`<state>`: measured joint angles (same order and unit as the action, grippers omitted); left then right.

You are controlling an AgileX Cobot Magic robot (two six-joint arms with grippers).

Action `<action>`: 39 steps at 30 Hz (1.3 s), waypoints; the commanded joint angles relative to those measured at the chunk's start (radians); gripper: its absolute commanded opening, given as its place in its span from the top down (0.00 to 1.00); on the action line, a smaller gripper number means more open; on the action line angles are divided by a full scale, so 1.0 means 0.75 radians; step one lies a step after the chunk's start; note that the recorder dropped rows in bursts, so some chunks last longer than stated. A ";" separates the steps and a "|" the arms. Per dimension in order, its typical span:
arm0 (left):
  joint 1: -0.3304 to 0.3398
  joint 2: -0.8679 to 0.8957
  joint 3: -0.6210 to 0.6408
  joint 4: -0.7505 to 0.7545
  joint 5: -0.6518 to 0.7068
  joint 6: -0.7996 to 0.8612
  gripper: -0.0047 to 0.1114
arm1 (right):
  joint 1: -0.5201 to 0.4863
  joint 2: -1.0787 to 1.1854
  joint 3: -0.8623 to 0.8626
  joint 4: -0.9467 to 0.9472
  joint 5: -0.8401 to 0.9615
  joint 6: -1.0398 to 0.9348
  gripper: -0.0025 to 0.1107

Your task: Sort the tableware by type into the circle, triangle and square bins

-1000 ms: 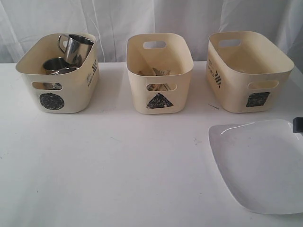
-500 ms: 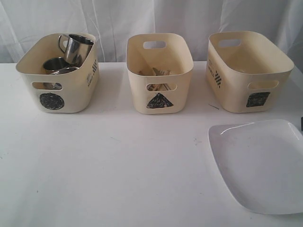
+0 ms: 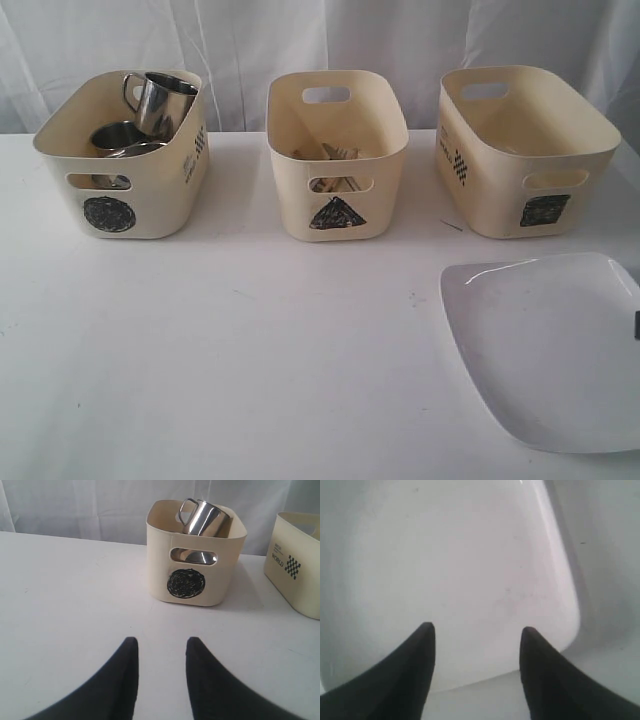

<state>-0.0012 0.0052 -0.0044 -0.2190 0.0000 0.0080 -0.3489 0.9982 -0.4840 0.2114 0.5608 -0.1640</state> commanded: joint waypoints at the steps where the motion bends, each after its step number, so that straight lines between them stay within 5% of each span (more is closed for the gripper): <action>1: 0.000 -0.007 0.006 -0.006 0.000 -0.011 0.64 | -0.099 -0.010 0.010 -0.002 -0.015 0.157 0.55; 10: 0.000 -0.007 0.006 -0.006 0.000 -0.011 0.64 | -0.163 -0.010 0.010 -0.534 0.088 0.845 0.55; 17: 0.000 -0.007 0.006 -0.006 0.000 -0.011 0.64 | -0.163 -0.010 0.010 -0.289 0.099 0.574 0.55; 39: 0.000 -0.007 0.006 -0.006 0.000 -0.011 0.64 | -0.350 0.210 0.010 -0.082 0.033 0.247 0.55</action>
<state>-0.0012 0.0052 -0.0044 -0.2190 0.0000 0.0080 -0.5880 1.1374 -0.4800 0.1475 0.6034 0.0366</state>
